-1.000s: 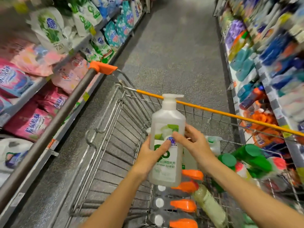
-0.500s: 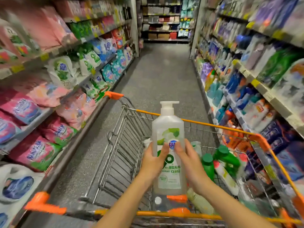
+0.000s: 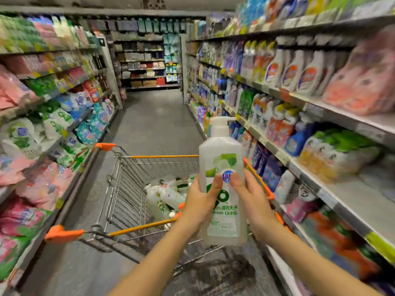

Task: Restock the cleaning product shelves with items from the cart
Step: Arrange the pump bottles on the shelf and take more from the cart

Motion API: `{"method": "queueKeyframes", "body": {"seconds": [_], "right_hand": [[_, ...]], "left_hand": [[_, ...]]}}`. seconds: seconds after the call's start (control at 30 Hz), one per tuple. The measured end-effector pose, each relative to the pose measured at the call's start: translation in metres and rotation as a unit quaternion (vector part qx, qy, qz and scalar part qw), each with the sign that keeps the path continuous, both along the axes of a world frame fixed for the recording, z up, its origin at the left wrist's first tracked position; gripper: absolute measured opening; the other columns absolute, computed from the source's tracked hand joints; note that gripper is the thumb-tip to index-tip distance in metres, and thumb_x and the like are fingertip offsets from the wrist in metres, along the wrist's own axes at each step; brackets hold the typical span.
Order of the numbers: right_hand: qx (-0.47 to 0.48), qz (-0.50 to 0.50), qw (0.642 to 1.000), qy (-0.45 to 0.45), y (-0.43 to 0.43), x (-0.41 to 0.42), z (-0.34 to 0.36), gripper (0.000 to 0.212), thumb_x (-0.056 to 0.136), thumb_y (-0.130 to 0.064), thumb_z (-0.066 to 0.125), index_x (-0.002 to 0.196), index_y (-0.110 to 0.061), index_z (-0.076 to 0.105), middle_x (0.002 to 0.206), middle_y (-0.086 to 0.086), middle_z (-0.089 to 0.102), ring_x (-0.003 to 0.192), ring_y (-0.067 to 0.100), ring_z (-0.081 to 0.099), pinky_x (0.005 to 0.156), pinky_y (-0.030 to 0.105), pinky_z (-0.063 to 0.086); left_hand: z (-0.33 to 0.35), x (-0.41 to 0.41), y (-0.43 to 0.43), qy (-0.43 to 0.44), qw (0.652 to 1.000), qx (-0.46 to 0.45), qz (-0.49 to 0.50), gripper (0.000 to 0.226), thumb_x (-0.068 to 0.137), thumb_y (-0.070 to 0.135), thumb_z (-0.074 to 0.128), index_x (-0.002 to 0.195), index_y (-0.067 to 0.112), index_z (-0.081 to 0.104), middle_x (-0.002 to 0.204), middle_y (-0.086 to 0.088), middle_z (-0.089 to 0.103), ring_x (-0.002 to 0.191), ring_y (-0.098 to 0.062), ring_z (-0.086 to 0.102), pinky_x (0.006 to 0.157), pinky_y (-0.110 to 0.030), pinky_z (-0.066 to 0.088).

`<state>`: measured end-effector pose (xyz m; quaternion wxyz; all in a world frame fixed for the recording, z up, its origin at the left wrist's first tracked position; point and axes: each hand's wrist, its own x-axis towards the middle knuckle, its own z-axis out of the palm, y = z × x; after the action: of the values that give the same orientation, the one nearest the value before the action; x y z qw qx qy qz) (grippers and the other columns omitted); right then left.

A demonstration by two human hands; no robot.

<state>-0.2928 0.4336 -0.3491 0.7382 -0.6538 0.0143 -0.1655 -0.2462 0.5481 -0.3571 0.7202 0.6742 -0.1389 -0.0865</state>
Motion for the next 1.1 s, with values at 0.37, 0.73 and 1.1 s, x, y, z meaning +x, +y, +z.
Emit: {"method": "queueKeyframes", "body": {"seconds": [0.37, 0.73, 1.1], "right_hand": [[-0.007, -0.167, 0.985, -0.038, -0.076, -0.254, 0.06, 0.041, 0.084, -0.036, 0.054, 0.121, -0.016, 0.055, 0.11, 0.003, 0.072, 0.095, 0.021, 0.071, 0.07, 0.029, 0.058], [-0.052, -0.395, 0.915, -0.057, -0.11, -0.513, 0.107, 0.04, 0.083, -0.039, 0.058, 0.119, -0.022, 0.057, 0.109, -0.003, 0.072, 0.099, 0.017, 0.07, 0.08, 0.034, 0.057], [-0.046, -0.523, 0.839, -0.147, -0.178, -0.602, 0.184, 0.045, 0.085, -0.043, 0.052, 0.121, -0.016, 0.056, 0.11, 0.011, 0.071, 0.099, 0.031, 0.07, 0.085, 0.053, 0.055]], "left_hand": [[0.053, -0.207, -0.106, -0.057, 0.979, -0.045, -0.193, 0.066, 0.053, 0.078, 0.06, 0.102, 0.033, 0.059, 0.096, 0.007, 0.073, 0.088, -0.007, 0.071, 0.072, -0.023, 0.056], [0.106, -0.448, -0.182, -0.048, 0.909, -0.097, -0.402, 0.039, 0.065, 0.06, 0.058, 0.093, 0.034, 0.062, 0.083, 0.012, 0.074, 0.081, -0.006, 0.071, 0.066, -0.021, 0.055], [0.19, -0.525, -0.285, -0.154, 0.803, -0.13, -0.56, 0.064, 0.07, 0.054, 0.064, 0.121, 0.018, 0.047, 0.107, 0.0, 0.067, 0.09, -0.006, 0.069, 0.07, -0.02, 0.056]]}}
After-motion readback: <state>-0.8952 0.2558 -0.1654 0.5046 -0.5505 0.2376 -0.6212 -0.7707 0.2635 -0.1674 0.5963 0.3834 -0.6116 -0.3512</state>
